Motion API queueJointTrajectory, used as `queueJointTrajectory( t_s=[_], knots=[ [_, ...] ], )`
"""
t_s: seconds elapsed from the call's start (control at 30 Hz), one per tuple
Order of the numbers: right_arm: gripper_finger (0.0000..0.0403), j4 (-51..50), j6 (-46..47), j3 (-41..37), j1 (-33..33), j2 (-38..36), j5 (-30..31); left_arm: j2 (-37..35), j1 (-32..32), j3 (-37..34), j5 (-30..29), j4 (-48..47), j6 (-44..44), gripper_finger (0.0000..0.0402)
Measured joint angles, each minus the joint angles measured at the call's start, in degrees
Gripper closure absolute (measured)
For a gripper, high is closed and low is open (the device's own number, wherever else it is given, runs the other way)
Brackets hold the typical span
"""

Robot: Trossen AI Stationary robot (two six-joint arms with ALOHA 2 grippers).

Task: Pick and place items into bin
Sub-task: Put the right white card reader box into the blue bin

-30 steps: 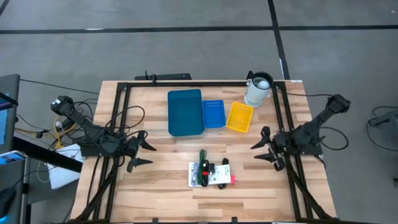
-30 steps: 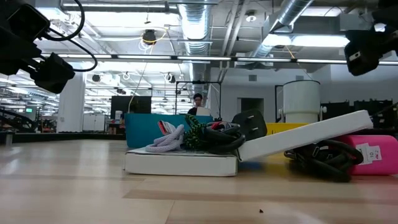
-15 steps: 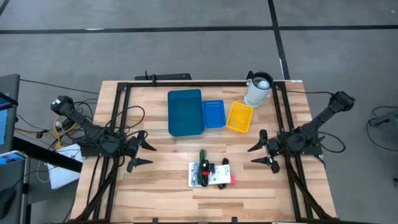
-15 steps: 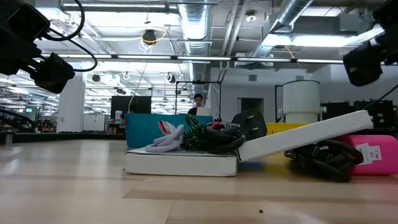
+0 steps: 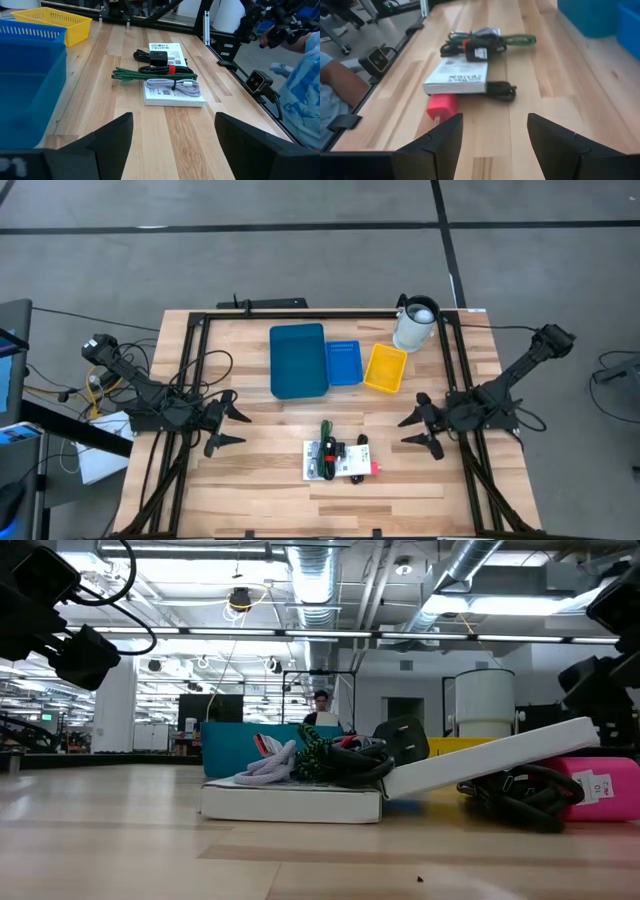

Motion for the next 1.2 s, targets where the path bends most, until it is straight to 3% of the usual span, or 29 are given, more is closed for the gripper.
queueJointTrajectory(
  t_s=[0.83, 1.2],
  knots=[
    [0.0159, 10.72, 14.17, 0.04, 5.31, 21.58, 1.50, -0.01, 0.00, 0.00, 0.02, 0.00, 0.00, 0.0132],
    [0.0152, 19.46, 14.40, 0.04, 8.10, 32.34, 1.53, 0.00, 0.00, 0.01, 0.02, 0.00, -0.01, 0.0132]
  ],
)
